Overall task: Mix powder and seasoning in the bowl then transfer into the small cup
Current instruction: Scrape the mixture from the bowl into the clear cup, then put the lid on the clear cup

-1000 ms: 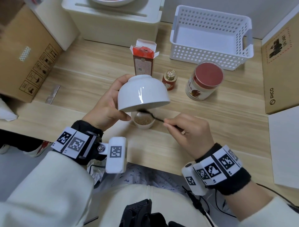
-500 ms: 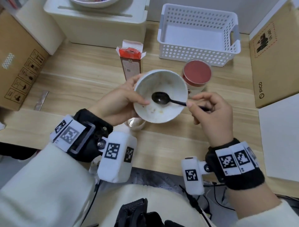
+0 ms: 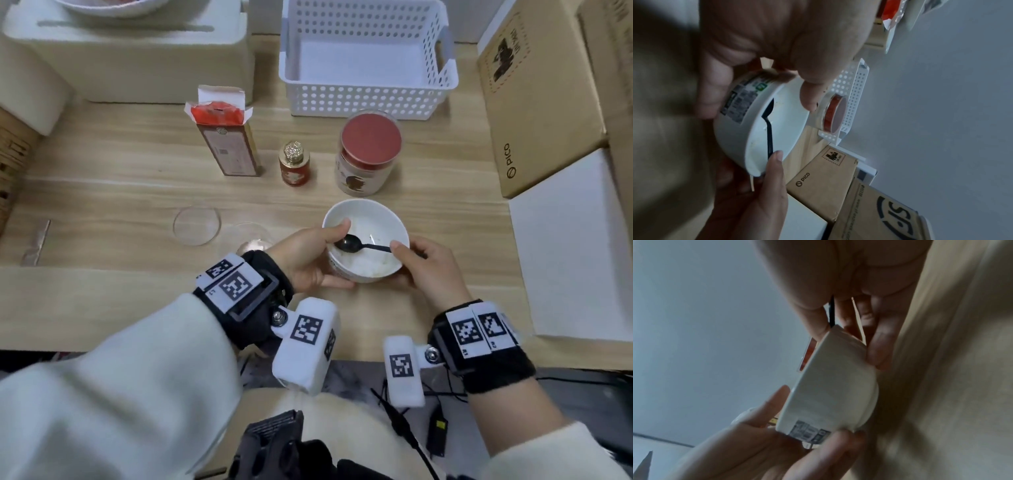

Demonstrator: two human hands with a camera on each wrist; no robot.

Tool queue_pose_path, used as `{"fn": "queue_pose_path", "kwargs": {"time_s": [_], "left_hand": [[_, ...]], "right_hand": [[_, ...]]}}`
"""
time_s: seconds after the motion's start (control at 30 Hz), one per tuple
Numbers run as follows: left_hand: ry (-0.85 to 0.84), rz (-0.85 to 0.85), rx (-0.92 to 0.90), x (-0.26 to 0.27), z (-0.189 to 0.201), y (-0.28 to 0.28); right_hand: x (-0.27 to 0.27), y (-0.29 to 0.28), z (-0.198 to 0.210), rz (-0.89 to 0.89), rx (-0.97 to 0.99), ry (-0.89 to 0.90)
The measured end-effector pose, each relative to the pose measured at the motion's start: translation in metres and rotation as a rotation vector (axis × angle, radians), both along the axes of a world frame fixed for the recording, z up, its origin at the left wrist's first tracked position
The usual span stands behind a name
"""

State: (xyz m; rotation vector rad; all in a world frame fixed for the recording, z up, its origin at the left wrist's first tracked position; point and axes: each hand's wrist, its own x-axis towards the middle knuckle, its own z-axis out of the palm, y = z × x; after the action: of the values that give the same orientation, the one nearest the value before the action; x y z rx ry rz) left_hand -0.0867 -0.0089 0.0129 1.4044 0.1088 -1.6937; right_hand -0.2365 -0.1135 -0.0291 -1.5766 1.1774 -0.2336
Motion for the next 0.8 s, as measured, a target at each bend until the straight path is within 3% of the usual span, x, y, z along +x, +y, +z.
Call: {"fn": "queue_pose_path", "kwargs": {"time_s": [0.2, 0.4, 0.53, 0.6, 0.67, 0.73, 0.8], "left_hand": [[-0.023, 0.01, 0.039, 0.001, -0.008, 0.004], [-0.032, -0.07, 0.009, 0.01, 0.011, 0.012], [-0.091, -0.199, -0.091, 0.041, 0.035, 0.039], [-0.222, -0.151, -0.208, 0.068, 0.045, 0.06], [-0.401, 0.005, -0.301, 0.094, 0.044, 0.08], [-0.706, 0.15, -0.244, 0.116, 0.026, 0.096], [-1.059, 0.059, -0.081, 0.134, -0.002, 0.108]], "right_hand": [[0.002, 0.004, -0.001, -0.009, 0.005, 0.0], [0.006, 0.002, 0.006, 0.031, 0.007, 0.1], [0.015, -0.003, 0.024, 0.108, -0.253, 0.213], [0.029, 0.001, 0.039, 0.124, -0.482, 0.176], [0.046, 0.009, 0.054, 0.143, -0.615, 0.054], [0.066, 0.024, 0.062, 0.242, -0.572, -0.05], [0.086, 0.042, 0.062, 0.427, -0.412, -0.082]]}}
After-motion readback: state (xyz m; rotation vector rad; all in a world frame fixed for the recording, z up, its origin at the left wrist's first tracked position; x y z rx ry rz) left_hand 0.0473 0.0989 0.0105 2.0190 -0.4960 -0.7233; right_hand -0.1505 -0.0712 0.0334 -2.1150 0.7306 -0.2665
